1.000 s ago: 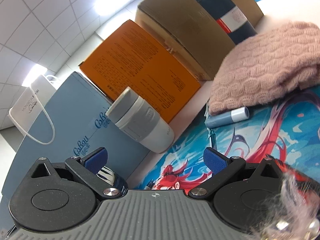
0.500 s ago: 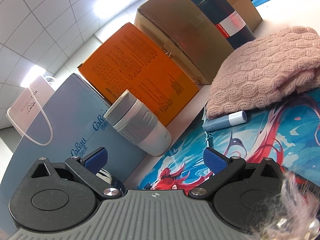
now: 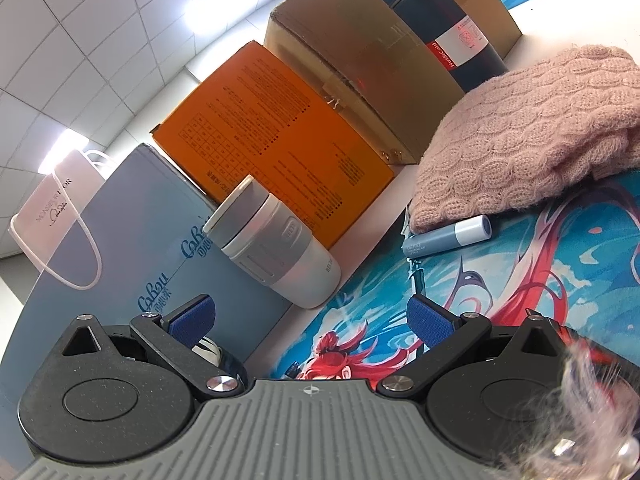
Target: Organize rigid objects
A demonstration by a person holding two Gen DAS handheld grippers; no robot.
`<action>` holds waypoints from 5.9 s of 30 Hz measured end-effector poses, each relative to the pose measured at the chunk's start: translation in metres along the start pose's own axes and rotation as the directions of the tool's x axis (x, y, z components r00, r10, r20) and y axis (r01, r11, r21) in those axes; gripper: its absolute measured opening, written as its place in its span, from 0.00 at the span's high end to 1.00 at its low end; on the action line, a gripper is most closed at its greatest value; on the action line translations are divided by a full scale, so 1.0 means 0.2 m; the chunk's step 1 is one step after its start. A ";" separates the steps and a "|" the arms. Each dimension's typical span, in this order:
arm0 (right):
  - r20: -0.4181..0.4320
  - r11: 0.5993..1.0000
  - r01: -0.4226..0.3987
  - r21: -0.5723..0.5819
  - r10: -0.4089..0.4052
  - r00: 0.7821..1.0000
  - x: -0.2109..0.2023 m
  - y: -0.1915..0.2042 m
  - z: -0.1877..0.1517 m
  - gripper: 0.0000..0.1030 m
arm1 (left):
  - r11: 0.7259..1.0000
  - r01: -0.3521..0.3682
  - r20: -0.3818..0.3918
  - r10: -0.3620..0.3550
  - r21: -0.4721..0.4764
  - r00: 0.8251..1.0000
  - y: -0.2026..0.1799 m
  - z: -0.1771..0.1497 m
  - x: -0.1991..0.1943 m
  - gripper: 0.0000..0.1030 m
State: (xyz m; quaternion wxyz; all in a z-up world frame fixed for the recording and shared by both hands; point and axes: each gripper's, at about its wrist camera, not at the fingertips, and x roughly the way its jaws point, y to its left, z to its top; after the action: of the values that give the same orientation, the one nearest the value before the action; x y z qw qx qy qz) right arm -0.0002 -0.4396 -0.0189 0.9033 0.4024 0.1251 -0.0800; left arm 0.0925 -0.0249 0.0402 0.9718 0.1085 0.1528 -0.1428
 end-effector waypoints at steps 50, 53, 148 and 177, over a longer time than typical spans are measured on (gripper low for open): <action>-0.037 0.920 0.312 -0.236 -0.329 0.944 0.10 0.04 0.11 0.00 | 0.949 0.243 0.232 -0.195 -0.203 0.953 0.12 0.29 -0.33 0.00; -0.040 0.915 0.371 -0.157 -0.381 0.924 0.17 0.03 0.12 0.00 | 0.954 0.226 0.218 -0.181 -0.200 0.959 0.12 0.29 -0.33 0.00; -0.574 0.769 -0.334 -0.546 -0.052 0.817 0.35 1.47 -0.86 0.17 | 0.845 0.186 0.033 -0.196 -0.502 0.980 0.71 -0.07 -0.50 0.00; -0.418 0.943 -0.111 -0.313 -0.032 0.908 0.32 1.40 -0.80 0.59 | 0.848 0.197 0.007 -0.222 -0.493 0.975 0.69 -0.08 -0.47 0.00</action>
State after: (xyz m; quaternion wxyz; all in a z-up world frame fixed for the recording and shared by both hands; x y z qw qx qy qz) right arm 0.1044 -0.1379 0.0571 0.9114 0.2559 0.3185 0.0485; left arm 0.0461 0.1314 0.0796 0.9419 -0.1554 0.2191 -0.2017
